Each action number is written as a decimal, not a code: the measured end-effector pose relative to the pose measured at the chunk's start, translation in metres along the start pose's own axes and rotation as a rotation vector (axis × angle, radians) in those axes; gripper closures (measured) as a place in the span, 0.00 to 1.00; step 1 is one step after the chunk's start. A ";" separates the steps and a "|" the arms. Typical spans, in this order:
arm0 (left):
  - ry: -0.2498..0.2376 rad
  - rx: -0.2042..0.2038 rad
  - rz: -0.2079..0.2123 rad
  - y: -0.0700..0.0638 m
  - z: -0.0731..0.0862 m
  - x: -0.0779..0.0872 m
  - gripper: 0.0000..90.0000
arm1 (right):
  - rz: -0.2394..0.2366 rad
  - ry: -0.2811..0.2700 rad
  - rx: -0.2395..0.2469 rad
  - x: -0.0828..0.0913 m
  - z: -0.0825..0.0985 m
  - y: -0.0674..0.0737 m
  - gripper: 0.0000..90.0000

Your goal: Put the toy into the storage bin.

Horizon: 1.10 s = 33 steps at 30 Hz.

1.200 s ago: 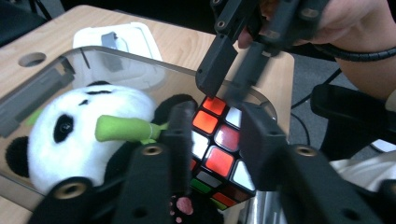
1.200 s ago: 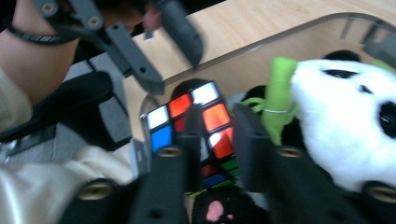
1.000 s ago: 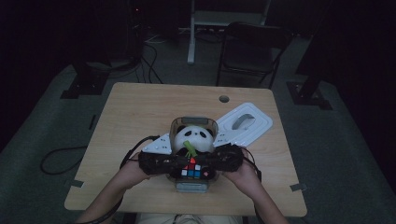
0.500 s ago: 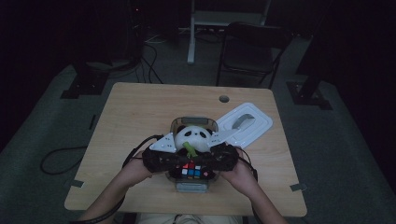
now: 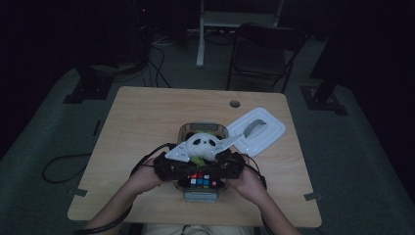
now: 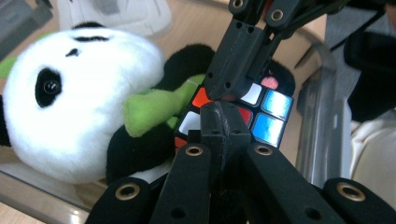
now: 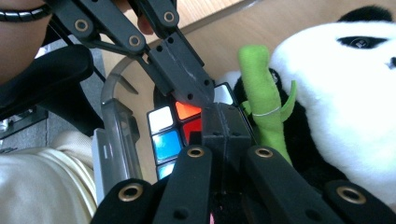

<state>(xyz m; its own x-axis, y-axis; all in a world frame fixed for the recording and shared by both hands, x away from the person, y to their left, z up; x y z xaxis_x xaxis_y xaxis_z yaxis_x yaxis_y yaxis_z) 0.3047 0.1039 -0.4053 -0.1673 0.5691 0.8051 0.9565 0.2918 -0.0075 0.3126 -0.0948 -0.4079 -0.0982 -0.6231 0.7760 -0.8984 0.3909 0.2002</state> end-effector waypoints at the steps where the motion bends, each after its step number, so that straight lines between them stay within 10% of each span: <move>1: 0.007 0.000 0.005 0.001 0.000 0.000 1.00 | 0.002 0.001 0.000 0.000 0.000 0.000 1.00; 9: 0.042 -0.027 -0.001 0.001 -0.003 -0.004 1.00 | 0.022 0.024 0.005 -0.003 0.001 -0.001 1.00; 18: -0.079 0.013 0.098 0.000 -0.005 0.010 1.00 | -0.045 -0.050 -0.036 0.014 0.004 0.001 1.00; 28: -0.158 0.066 0.109 0.008 -0.004 0.024 0.75 | 0.053 -0.169 -0.164 0.045 0.015 -0.019 0.52; 33: -0.197 0.122 0.084 0.019 0.004 0.031 0.49 | 0.177 -0.205 -0.236 0.057 0.028 -0.035 0.37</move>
<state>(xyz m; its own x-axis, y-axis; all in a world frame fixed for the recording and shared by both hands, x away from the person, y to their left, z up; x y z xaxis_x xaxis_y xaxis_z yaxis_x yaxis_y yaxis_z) 0.3164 0.1301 -0.3833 -0.1432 0.7307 0.6675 0.9349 0.3211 -0.1510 0.3263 -0.1632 -0.3870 -0.3491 -0.6453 0.6795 -0.7382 0.6360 0.2247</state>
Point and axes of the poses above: each handheld gripper's, and its own axes: x roughly backward along the jaws, z roughly out of its underside, y roughly to its left, the point moved 1 cm from there along -x, roughly forward along the jaws, and after that the axes turned 8 degrees about y, right-handed, at the moved point
